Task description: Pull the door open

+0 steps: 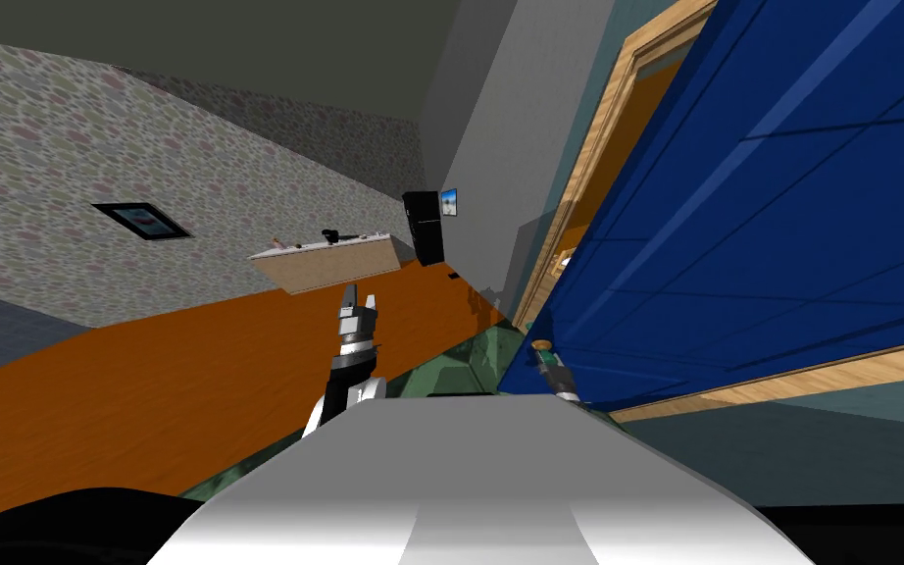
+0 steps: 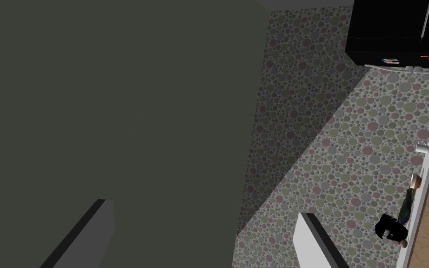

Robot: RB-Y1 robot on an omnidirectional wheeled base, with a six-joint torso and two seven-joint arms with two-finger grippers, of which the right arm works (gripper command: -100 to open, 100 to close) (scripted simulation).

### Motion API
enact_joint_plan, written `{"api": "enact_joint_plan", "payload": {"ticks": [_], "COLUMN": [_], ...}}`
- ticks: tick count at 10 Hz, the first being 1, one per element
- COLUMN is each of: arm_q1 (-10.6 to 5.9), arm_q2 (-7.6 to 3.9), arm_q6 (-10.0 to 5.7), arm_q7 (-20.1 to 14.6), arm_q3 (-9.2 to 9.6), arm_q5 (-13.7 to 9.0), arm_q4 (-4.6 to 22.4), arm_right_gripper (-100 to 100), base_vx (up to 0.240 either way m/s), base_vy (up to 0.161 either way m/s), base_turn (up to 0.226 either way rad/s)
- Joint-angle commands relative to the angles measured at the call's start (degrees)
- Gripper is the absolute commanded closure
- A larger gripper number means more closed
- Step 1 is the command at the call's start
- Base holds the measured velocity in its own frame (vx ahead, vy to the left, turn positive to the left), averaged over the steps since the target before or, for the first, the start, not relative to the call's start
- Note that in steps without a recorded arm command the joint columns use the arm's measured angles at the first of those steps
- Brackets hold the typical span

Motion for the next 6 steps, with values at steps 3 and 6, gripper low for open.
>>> {"api": "enact_joint_plan", "payload": {"ticks": [3,6], "arm_q1": [4.04,6.33], "arm_q2": [-2.06,-3.28], "arm_q6": [-6.26,-9.9], "arm_q7": [-2.8,-4.4], "arm_q3": [2.95,4.58], "arm_q5": [2.1,3.2], "arm_q4": [1.4,1.8], "arm_right_gripper": [100,100], "base_vx": [-0.018,-0.03], "base_vy": [-0.008,-0.014], "base_turn": [-0.019,-0.017]}}
